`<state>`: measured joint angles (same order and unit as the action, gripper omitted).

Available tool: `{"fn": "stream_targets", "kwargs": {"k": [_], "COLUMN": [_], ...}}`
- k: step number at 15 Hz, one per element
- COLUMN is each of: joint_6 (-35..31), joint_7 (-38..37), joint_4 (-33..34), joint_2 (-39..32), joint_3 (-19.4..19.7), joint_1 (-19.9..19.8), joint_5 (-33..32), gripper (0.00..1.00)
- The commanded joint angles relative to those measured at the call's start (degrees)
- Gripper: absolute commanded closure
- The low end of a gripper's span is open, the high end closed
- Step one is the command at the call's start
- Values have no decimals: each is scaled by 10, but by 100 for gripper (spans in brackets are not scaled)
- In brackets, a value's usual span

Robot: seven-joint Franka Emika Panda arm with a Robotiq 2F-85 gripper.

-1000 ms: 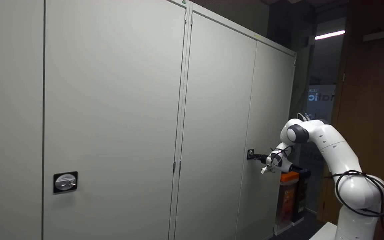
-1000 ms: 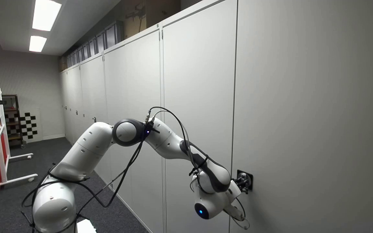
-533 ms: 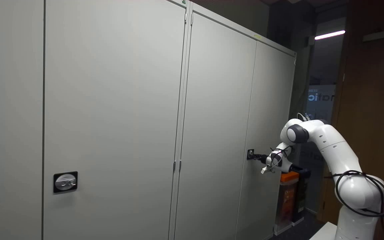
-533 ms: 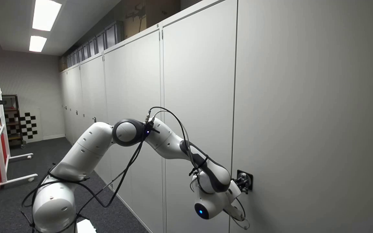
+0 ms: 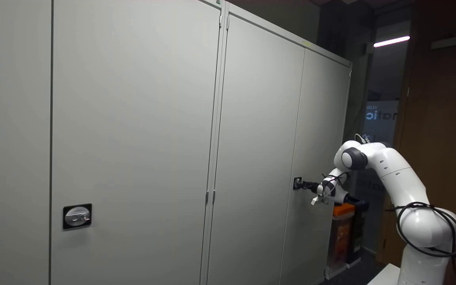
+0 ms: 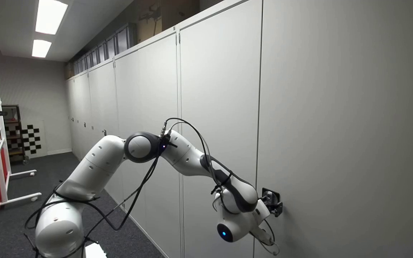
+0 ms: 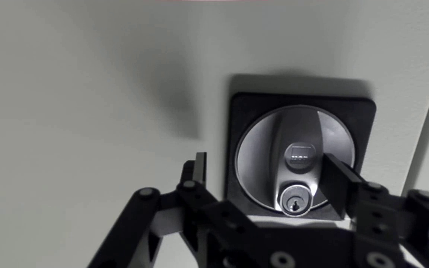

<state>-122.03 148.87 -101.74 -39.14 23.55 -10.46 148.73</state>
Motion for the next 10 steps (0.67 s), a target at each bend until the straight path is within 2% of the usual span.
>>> {"fn": "stream_targets", "kwargs": {"k": [1,3,5,10], "joint_6": [-34,-43,-49,-74], "joint_7": [0,-3,-19,-78], "joint_4": [-5,-14,-27,-63], "joint_2": [35,43,50,88], "joint_3": [-24,-33,-28,-24], "joint_1": [-43,-47,-37,-43], "joint_5": [11,12,10,-13], "gripper": [0,0,0,0]}}
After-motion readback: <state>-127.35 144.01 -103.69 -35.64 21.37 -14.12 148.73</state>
